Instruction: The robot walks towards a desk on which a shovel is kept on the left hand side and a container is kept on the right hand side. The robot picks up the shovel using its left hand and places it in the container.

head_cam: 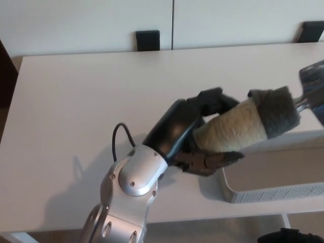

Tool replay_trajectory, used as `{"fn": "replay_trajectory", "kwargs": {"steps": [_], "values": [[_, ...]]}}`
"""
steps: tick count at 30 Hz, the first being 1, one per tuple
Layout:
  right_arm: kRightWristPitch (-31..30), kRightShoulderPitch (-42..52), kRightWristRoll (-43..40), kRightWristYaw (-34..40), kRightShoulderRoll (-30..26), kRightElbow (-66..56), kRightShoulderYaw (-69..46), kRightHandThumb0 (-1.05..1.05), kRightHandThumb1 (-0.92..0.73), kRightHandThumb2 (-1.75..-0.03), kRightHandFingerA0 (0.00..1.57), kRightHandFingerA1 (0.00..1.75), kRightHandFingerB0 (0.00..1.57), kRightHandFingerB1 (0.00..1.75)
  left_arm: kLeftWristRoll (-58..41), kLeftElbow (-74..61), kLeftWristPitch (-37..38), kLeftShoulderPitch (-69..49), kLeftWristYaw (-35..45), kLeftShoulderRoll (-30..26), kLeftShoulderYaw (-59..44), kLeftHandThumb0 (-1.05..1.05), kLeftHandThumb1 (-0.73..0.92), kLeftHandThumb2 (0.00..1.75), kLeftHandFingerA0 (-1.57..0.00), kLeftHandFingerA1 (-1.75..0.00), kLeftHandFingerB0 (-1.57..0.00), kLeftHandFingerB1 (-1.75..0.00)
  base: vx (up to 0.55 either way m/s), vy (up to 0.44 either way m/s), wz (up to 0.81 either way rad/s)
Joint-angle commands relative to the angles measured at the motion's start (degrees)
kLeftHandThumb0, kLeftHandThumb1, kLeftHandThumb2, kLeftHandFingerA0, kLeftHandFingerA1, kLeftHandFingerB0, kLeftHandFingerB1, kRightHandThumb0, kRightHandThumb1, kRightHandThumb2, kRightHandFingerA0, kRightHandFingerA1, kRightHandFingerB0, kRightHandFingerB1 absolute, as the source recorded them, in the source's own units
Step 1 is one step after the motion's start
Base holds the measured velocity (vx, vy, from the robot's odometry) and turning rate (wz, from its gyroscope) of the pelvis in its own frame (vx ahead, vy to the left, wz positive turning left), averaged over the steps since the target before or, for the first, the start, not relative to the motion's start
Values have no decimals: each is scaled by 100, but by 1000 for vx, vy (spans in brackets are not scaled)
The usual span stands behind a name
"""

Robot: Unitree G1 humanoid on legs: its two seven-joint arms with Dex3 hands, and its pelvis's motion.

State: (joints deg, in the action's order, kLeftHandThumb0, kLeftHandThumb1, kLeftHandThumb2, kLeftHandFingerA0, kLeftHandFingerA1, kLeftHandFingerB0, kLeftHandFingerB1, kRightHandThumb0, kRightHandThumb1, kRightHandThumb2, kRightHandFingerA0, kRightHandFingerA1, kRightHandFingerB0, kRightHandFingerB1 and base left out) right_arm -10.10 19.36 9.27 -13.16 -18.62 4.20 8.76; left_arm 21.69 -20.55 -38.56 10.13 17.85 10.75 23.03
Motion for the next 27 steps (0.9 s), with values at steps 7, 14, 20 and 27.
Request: {"fn": "replay_trajectory", "kwargs": {"steps": [7, 14, 20, 27], "values": [[-115, -198, 279, -164, -369, -26, 150, -37, -38, -78, 69, 67, 44, 55, 402, -128, -714, 190, -264, -369, 811, -24, 79, 74, -79, -165, -68, -117, 0, 0, 0], [-136, -217, 193, -259, -353, -31, 144, -34, -52, -55, 72, 53, 54, 45, 1727, -403, -709, 849, -160, -1439, 2153, -35, 62, 100, -74, -97, -57, -65, 0, 0, 0], [-7, -253, 199, -320, -417, 7, 166, -36, -37, -78, 67, 67, 44, 56, 2270, -417, -567, 1055, -273, -1690, 2549, -30, 81, 64, -78, -89, -64, -47, 0, 0, 0], [10, -264, 265, -338, -455, -10, 191, -40, -39, -79, 69, 67, 45, 55, 2332, -424, -548, 1309, -126, -1843, 2480, -27, 87, 65, -66, -139, -65, -65, 0, 0, 0]]}}
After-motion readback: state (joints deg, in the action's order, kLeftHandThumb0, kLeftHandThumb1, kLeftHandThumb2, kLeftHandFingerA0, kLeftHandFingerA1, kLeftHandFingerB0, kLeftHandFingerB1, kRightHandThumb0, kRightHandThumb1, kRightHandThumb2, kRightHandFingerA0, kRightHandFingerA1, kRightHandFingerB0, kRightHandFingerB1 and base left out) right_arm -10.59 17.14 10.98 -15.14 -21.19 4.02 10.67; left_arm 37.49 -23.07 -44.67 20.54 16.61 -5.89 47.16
